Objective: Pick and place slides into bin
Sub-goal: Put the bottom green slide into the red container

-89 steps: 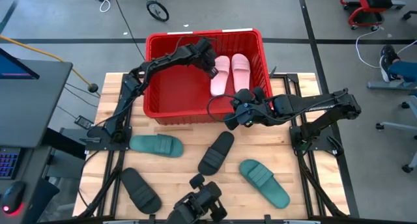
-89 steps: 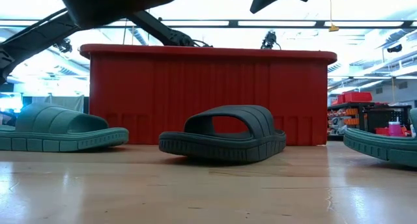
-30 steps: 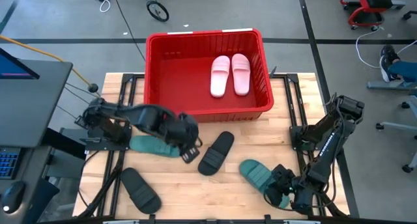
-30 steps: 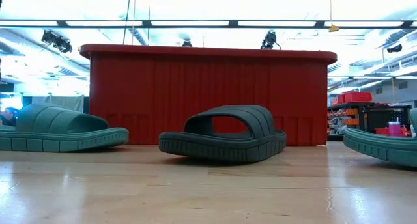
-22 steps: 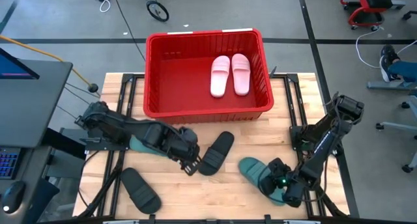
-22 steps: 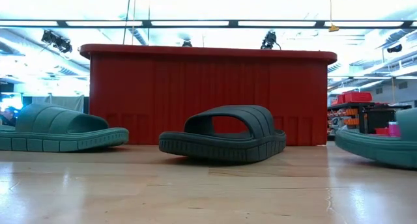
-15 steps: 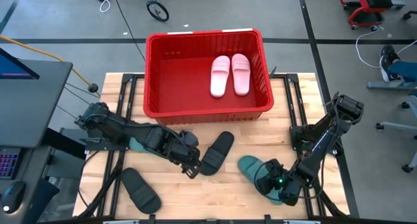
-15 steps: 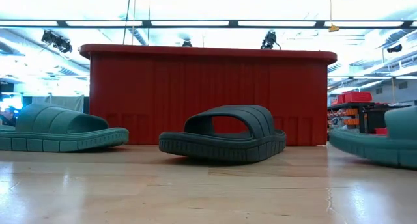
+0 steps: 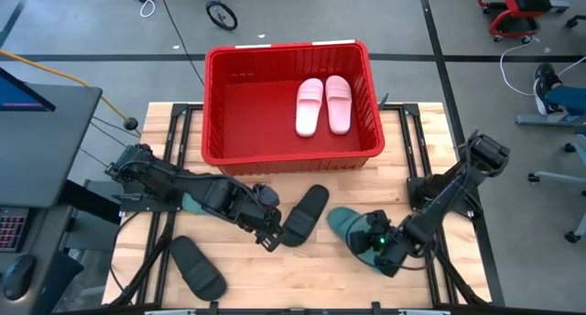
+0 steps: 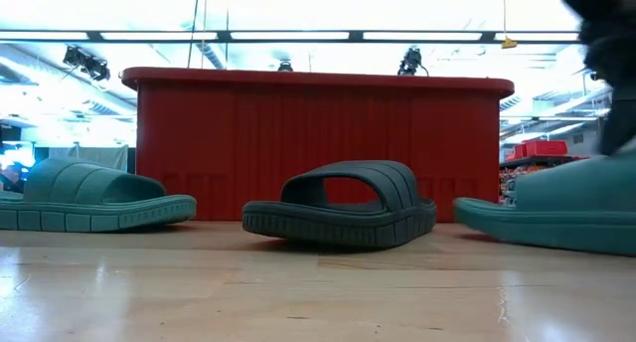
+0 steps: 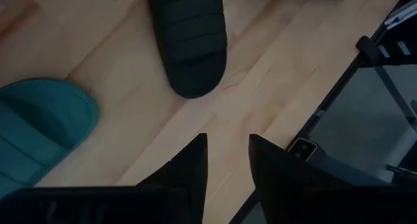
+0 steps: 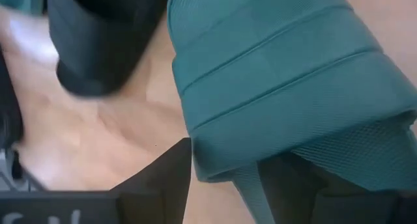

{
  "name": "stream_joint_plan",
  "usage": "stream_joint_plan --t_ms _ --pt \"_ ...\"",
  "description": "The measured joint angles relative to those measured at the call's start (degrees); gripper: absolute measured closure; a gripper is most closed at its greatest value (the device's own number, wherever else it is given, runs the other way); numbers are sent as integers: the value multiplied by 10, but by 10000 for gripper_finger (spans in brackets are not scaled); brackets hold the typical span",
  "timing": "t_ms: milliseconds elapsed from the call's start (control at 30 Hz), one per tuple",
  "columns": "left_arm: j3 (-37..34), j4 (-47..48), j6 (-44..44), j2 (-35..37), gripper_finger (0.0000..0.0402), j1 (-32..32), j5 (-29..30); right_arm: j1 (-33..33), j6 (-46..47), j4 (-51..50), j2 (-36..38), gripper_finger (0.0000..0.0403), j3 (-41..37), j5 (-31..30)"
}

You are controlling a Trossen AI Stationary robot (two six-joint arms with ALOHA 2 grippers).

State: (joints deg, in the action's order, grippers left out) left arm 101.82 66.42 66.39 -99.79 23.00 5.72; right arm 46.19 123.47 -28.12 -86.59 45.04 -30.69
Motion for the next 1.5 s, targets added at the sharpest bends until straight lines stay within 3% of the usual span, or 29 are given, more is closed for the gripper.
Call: stream_joint_plan --t_ms 133,333,633,833,933,1033,1300,1500 --pt "0 -1 0 0 288 0 0 -38 -22 0 0 232 0 -24" --pt "0 -2 -27 0 291 0 0 -104 -77 7 0 274 0 -49" --pt "0 -2 -86 0 297 -1 0 -191 -223 52 0 381 0 -50" --pt "0 -2 -92 0 307 -1 0 -174 -303 82 6 387 14 23" --pt "0 -4 -92 0 313 -1 0 -133 -320 83 10 395 33 64" --pt "0 -9 -92 0 320 -1 0 -87 -304 73 24 394 52 62" --pt "0 -51 -89 0 333 -1 0 6 -285 67 81 397 116 -147" --pt "32 -52 -95 3 352 1 1 -9 -434 61 139 398 170 -296"
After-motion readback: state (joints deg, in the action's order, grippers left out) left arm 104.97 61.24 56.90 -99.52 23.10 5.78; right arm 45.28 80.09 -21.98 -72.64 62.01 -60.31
